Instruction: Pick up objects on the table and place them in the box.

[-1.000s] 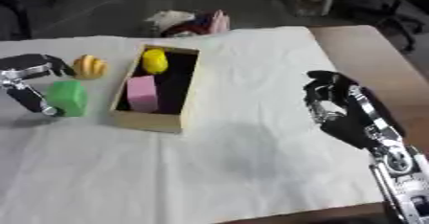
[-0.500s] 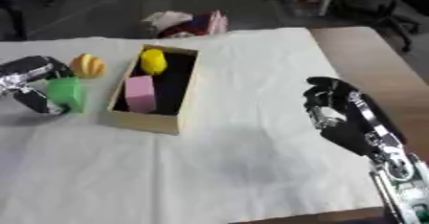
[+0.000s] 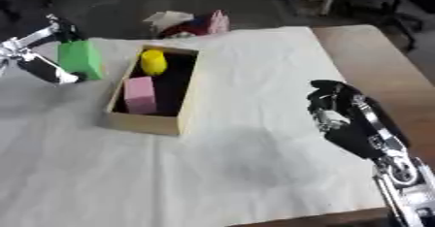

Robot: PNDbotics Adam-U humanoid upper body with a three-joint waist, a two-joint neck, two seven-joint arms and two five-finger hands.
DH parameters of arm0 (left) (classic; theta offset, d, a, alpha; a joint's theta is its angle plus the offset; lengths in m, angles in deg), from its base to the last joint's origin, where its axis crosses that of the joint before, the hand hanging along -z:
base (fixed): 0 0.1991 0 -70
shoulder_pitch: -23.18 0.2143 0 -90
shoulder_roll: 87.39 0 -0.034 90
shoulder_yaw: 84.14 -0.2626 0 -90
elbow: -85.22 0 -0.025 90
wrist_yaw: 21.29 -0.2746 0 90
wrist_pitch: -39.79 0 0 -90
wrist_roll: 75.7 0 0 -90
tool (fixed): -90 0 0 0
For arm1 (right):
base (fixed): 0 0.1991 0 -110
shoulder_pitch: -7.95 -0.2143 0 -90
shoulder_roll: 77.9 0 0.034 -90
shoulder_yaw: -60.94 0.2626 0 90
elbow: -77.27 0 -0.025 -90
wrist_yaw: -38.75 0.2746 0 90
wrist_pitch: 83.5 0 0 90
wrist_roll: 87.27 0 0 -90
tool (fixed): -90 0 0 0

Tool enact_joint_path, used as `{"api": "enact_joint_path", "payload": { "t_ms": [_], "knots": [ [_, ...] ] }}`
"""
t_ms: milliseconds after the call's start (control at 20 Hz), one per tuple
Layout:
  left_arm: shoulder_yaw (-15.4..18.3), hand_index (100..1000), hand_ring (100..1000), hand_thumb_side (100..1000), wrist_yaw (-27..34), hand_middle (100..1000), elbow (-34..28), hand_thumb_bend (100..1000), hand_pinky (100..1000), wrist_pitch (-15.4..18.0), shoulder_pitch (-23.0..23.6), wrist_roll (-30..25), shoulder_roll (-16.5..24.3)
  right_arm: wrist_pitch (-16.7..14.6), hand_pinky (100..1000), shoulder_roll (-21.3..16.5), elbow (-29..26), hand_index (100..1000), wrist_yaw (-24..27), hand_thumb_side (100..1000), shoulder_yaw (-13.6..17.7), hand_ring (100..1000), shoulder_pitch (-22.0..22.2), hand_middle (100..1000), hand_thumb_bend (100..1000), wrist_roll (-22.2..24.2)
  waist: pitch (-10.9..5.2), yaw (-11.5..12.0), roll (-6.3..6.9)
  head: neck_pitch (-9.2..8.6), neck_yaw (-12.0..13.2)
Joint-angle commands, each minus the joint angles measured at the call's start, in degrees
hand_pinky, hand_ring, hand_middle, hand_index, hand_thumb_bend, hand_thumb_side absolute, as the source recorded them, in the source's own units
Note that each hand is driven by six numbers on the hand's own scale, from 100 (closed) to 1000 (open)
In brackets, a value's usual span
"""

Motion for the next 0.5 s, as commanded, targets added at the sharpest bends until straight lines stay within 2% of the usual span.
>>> {"api": "enact_joint_path", "payload": {
  "t_ms": [50,500],
  "knots": [
    [-2.5,661,538,124,2.1,499,-2.8,490,701,1.3,-2.2,-2.7,-1.5,0.1,719,-0.3,-0.9,817,-0.1,390,0.7,624,-0.5,632,100,-0.5,-1.1,-0.4,-0.11,-0.31,0.6],
    [-4.7,683,561,127,-0.2,522,-0.5,498,712,2.6,-4.6,-2.6,-7.9,0.2,718,0.6,-0.9,810,0.0,394,0.0,623,-1.3,631,100,0.3,-0.49,-3.1,0.08,-1.11,1.8]
  ]
}}
